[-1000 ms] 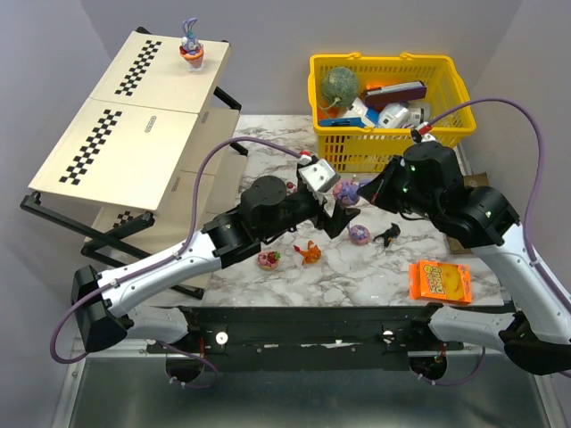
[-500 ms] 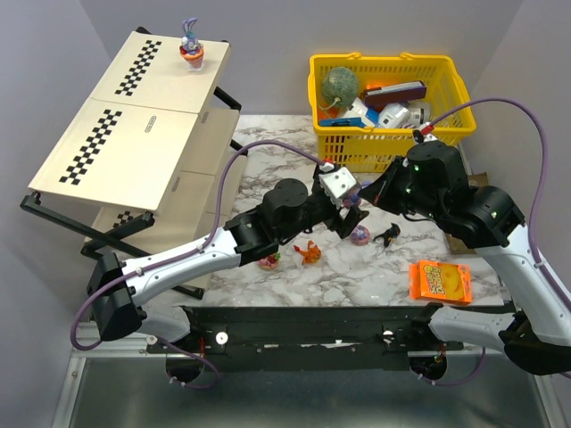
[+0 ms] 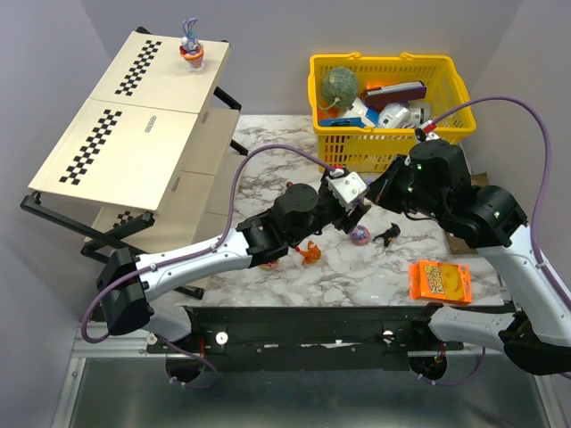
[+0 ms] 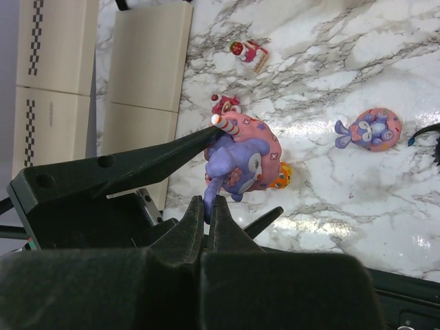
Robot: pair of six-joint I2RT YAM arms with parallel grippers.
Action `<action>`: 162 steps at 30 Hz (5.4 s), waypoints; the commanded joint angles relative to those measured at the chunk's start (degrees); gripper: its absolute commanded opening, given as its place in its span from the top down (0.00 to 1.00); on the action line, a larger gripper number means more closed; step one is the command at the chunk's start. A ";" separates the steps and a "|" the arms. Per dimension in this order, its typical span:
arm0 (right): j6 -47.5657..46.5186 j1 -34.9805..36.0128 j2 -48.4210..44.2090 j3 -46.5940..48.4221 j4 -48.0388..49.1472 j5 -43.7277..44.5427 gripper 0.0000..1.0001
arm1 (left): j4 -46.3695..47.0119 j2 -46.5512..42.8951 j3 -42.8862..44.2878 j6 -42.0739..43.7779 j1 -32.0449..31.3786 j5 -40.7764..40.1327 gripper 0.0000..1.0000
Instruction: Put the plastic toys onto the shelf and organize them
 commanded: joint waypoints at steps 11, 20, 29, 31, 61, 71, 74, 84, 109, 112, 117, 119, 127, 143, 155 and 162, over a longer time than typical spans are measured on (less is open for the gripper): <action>-0.21 -0.25 -0.24 3.46 1.56 -3.15 1.00 | 2.40 2.31 2.87 3.10 -1.31 -7.54 0.53; -0.48 -0.25 -0.16 3.90 2.18 -3.15 0.99 | 2.49 2.31 2.96 4.60 -1.58 -8.42 0.93; -0.48 -0.25 -2.26 1.79 6.31 -2.19 0.59 | 2.05 -0.33 1.91 5.39 -1.58 -7.37 1.00; -0.48 -0.25 -2.44 1.96 6.31 -1.57 0.51 | 1.18 -1.29 1.91 5.39 -1.58 -7.28 1.00; 0.14 -0.34 -3.15 -2.96 8.85 7.48 0.27 | -49.17 -14.13 37.67 -1.90 14.06 -15.97 1.00; -1.97 -0.78 0.63 -0.68 8.94 3.18 0.27 | -59.21 -12.28 48.39 -0.58 24.70 -15.81 1.00; -2.50 -0.78 1.78 0.47 8.77 2.30 0.27 | -61.14 -12.19 50.23 -0.50 28.03 -14.31 1.00; -4.08 -1.31 3.45 -2.34 10.26 -0.34 0.27 | -69.40 -1.31 70.08 -6.20 45.00 3.07 1.00; -8.83 -5.09 7.93 -1.73 11.76 -9.22 0.25 | -69.06 0.11 59.30 -3.84 66.44 30.69 1.00; -8.57 -5.09 8.28 -1.64 12.02 -9.57 0.25 | -66.25 -0.59 56.93 -4.88 69.87 35.77 1.00; -8.13 -5.18 8.63 -1.82 12.63 -10.01 0.25 | -62.73 -1.21 53.85 -6.56 74.79 45.78 1.00; -7.95 -5.18 8.81 -1.99 12.81 -10.27 0.25 | -60.71 -1.12 52.97 -7.52 76.20 48.17 1.00; -7.07 -5.18 9.25 -2.25 13.34 -10.28 0.25 | -47.46 -1.03 47.44 -16.57 80.51 62.57 1.00; -6.54 -5.18 8.63 -3.40 13.95 -10.10 0.25 | -48.74 0.02 46.64 -15.62 82.45 63.31 0.98; -6.54 -5.18 7.84 -4.36 14.13 -10.36 0.25 | -51.04 1.69 47.17 -14.91 82.45 62.42 0.83; -6.02 -5.18 7.23 -4.89 14.30 -10.01 0.26 | -51.48 3.80 48.66 -15.44 82.45 63.47 0.81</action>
